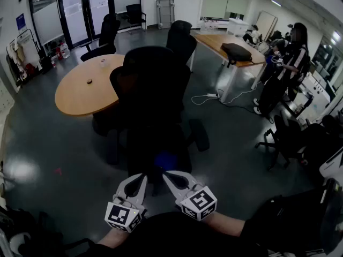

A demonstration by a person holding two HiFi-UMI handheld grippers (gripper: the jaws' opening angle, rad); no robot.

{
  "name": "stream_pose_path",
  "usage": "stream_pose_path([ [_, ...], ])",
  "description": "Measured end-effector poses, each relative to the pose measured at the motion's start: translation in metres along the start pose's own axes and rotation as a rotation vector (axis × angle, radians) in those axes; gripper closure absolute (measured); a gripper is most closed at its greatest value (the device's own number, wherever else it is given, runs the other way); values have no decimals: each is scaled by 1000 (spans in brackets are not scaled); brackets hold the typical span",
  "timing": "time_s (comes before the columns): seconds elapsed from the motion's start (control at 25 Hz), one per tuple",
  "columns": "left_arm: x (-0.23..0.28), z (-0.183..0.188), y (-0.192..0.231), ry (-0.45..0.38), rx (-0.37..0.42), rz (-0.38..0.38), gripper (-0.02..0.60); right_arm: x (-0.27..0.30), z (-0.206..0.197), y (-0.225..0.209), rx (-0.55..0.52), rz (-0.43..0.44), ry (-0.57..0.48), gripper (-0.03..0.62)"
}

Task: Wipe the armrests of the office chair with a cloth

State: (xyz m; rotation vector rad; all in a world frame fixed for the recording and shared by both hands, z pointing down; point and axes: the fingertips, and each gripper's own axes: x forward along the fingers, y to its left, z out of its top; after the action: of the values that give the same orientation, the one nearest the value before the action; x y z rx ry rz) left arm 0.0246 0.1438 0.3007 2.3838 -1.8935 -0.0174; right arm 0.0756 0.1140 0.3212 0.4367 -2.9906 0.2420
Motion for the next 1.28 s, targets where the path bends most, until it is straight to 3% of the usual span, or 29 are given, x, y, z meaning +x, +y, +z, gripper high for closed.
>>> stream_pose_path([
  [0.64,-2,-2,7,-19,-2,8,571,3,-3,-9,37,-31,-16,591],
  [1.28,1,-14,23,50,-78,36,569,23,-24,-8,72,-16,36,589],
])
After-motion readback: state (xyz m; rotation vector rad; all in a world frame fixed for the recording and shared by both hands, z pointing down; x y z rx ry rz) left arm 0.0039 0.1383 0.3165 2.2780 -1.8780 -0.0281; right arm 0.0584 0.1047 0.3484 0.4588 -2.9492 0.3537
